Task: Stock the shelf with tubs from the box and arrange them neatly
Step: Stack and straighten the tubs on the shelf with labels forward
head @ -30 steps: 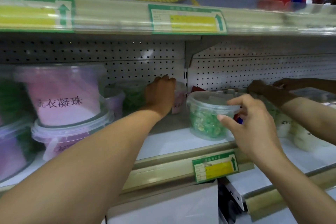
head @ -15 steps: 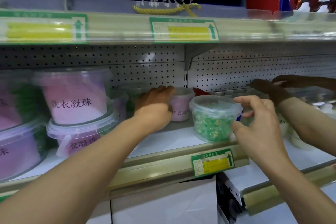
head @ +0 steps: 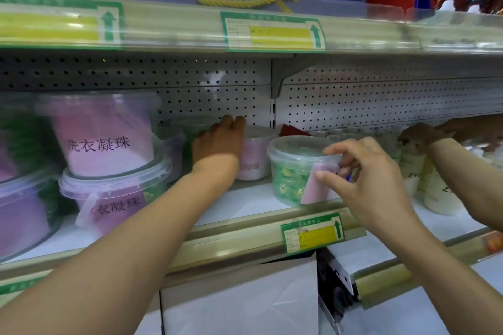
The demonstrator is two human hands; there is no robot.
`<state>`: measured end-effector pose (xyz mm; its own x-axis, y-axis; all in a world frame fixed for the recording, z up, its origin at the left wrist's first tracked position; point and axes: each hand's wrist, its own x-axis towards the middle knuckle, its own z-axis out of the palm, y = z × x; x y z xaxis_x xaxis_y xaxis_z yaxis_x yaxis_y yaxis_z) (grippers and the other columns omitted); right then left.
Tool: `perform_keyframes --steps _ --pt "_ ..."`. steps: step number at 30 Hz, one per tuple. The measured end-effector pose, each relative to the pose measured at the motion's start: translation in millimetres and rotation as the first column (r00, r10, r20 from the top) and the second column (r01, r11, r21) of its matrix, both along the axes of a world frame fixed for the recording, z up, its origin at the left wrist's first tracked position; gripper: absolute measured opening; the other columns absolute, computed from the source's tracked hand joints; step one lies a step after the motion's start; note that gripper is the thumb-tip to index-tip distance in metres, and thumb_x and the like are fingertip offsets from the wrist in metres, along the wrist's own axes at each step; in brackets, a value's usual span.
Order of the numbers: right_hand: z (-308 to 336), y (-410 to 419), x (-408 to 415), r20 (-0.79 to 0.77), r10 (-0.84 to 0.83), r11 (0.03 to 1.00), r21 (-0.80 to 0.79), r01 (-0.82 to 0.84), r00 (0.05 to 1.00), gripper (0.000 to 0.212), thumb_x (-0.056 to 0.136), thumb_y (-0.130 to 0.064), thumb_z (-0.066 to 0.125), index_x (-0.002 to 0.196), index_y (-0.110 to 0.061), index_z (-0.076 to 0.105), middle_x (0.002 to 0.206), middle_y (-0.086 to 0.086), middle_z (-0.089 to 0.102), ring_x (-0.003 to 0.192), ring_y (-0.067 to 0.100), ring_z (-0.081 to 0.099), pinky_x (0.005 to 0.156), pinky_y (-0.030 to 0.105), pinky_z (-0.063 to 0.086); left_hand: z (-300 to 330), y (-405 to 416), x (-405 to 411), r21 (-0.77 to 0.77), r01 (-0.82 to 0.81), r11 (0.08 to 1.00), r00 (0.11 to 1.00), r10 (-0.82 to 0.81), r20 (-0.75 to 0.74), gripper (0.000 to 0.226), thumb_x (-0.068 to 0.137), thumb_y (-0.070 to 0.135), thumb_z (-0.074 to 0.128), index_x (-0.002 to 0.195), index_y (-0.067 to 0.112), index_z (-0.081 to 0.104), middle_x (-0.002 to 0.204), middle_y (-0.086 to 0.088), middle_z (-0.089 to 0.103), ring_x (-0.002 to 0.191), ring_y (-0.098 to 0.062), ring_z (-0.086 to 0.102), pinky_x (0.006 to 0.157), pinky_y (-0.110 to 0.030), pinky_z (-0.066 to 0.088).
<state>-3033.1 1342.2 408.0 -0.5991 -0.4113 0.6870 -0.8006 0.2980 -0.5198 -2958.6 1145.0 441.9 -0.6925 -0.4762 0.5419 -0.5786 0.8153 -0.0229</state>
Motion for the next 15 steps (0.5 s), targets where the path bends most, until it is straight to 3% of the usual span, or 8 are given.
perform_keyframes --steps 6,8,10,13,15 --pt "-2.3 7.3 -0.2 0.057 0.015 0.987 -0.160 -0.005 0.998 0.051 0.075 0.011 0.056 0.107 -0.028 0.059 0.103 -0.001 0.052 0.089 0.011 0.052 0.073 0.004 0.036 -10.3 -2.9 23.5 0.096 0.071 0.993 0.994 -0.062 -0.093 0.050 0.080 -0.001 0.055 0.124 0.018 0.042 0.128 -0.006 0.046 0.110 -0.030 0.050 0.083 -0.036 0.041" --pt "-1.0 9.5 -13.5 0.082 -0.016 0.997 -0.073 0.022 0.996 0.057 0.076 0.014 0.055 0.115 -0.027 0.058 0.113 -0.002 0.050 0.100 0.008 0.050 0.087 0.015 0.036 -10.8 -3.3 23.1 0.145 0.093 0.985 0.991 -0.078 -0.110 0.047 0.080 0.001 0.057 0.121 0.020 0.044 0.125 -0.006 0.047 0.108 -0.030 0.051 0.084 -0.038 0.044" --pt "0.3 8.6 -23.7 0.103 0.013 0.998 0.063 -0.020 0.995 0.050 0.081 0.005 0.062 0.118 -0.028 0.057 0.119 -0.005 0.053 0.107 0.006 0.050 0.094 0.022 0.038 -9.5 -4.4 21.3 0.178 0.095 0.979 0.989 -0.073 -0.126 0.040 0.082 0.002 0.056 0.117 0.019 0.045 0.121 -0.007 0.049 0.105 -0.031 0.053 0.079 -0.037 0.044" --pt "3.0 5.3 -23.9 0.151 0.107 0.993 0.025 -0.112 0.983 0.032 0.085 -0.002 0.064 0.104 -0.027 0.059 0.105 -0.009 0.065 0.095 -0.002 0.060 0.084 0.010 0.045 -7.3 -5.0 18.6 0.173 0.090 0.981 0.987 -0.064 -0.150 0.032 0.085 0.004 0.053 0.113 0.017 0.046 0.116 -0.009 0.052 0.100 -0.031 0.055 0.073 -0.036 0.042" --pt "2.4 4.7 -19.1 0.126 0.110 0.994 0.009 -0.112 0.986 0.028 0.086 -0.004 0.063 0.098 -0.029 0.056 0.094 -0.020 0.063 0.087 -0.010 0.059 0.074 0.006 0.045 -6.8 -6.0 17.2 0.185 0.103 0.977 0.985 -0.074 -0.159 0.030 0.084 0.002 0.053 0.111 0.015 0.047 0.114 -0.009 0.053 0.097 -0.031 0.056 0.073 -0.037 0.044"
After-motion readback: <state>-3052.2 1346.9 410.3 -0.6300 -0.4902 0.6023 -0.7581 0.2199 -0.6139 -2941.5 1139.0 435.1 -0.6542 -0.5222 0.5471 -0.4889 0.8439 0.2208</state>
